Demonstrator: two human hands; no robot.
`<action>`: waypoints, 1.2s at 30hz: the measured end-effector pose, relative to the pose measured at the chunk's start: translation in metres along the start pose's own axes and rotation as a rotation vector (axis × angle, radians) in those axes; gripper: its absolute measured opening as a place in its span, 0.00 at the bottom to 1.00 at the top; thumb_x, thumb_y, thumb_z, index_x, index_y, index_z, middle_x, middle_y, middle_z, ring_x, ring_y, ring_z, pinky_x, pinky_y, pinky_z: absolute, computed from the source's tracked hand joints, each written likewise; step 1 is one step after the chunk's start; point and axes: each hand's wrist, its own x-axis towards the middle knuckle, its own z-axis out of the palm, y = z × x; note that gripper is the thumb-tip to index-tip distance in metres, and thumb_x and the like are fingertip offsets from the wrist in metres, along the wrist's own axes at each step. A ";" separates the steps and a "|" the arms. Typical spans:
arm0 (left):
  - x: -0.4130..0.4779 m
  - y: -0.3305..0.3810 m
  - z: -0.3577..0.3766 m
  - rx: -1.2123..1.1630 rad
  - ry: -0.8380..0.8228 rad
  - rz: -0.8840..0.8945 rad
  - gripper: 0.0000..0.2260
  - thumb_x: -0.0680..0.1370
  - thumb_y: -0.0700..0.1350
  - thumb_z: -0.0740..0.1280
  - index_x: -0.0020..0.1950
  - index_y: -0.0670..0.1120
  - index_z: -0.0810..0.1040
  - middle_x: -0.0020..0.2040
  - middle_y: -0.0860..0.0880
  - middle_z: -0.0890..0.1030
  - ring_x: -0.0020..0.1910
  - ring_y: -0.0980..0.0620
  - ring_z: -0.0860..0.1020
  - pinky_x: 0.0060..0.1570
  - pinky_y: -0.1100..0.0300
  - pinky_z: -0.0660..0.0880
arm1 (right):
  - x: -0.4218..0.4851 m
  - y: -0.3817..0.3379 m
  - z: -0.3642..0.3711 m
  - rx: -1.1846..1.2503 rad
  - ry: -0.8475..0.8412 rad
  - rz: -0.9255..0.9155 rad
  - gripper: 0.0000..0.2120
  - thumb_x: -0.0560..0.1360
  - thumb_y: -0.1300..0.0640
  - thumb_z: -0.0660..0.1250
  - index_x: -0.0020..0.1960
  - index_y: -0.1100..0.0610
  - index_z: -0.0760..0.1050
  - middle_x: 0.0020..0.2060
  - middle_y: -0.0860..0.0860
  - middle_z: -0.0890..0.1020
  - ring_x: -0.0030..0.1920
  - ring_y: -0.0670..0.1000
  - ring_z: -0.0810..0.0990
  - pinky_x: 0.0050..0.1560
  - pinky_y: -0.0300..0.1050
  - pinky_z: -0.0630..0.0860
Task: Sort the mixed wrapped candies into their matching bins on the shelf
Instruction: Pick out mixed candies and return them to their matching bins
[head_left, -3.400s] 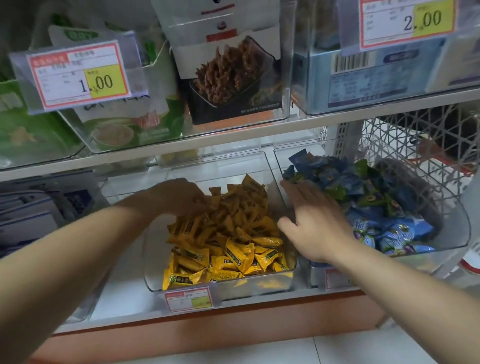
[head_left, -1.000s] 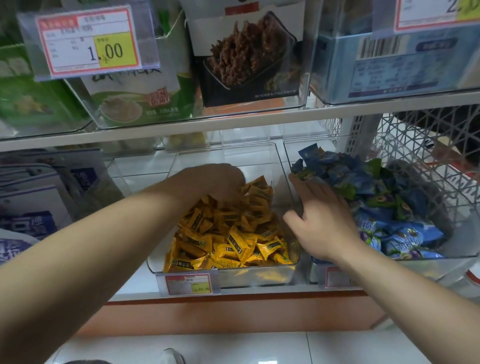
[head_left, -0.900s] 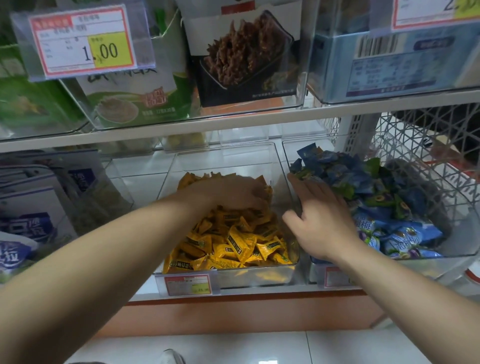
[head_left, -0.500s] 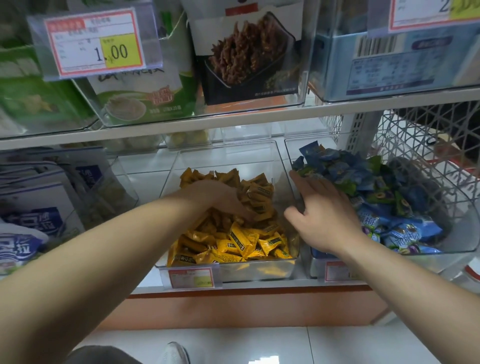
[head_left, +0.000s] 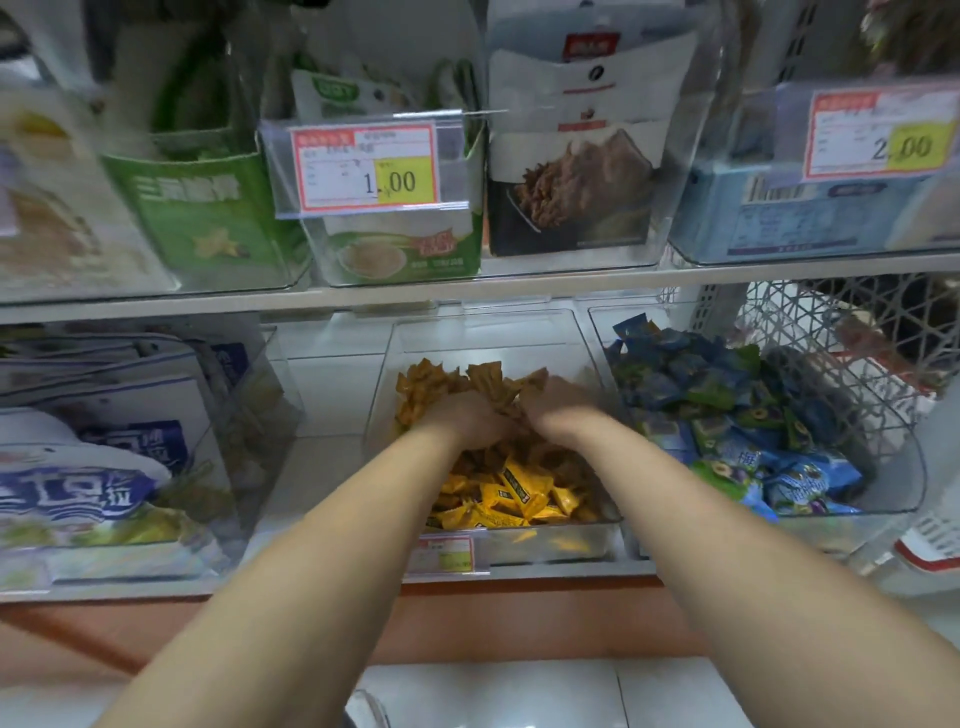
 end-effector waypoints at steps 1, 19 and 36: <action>0.000 -0.002 0.000 -0.004 -0.005 -0.009 0.20 0.79 0.61 0.62 0.62 0.49 0.79 0.62 0.46 0.80 0.58 0.46 0.78 0.42 0.59 0.70 | 0.009 -0.002 0.004 -0.020 -0.025 0.005 0.19 0.83 0.58 0.51 0.71 0.62 0.70 0.69 0.63 0.72 0.67 0.64 0.73 0.65 0.55 0.71; 0.026 -0.037 0.008 -0.638 0.064 -0.152 0.16 0.75 0.57 0.67 0.47 0.45 0.81 0.51 0.43 0.83 0.51 0.42 0.81 0.48 0.54 0.77 | 0.037 -0.005 0.034 0.941 -0.086 0.242 0.20 0.83 0.54 0.57 0.70 0.63 0.72 0.54 0.58 0.79 0.50 0.56 0.80 0.46 0.47 0.74; 0.009 -0.046 -0.010 -1.556 0.044 -0.115 0.19 0.77 0.57 0.61 0.41 0.47 0.87 0.42 0.44 0.85 0.37 0.45 0.83 0.37 0.57 0.78 | 0.042 -0.019 0.009 1.343 -0.163 0.182 0.16 0.77 0.45 0.62 0.44 0.56 0.80 0.35 0.55 0.82 0.39 0.57 0.80 0.52 0.51 0.75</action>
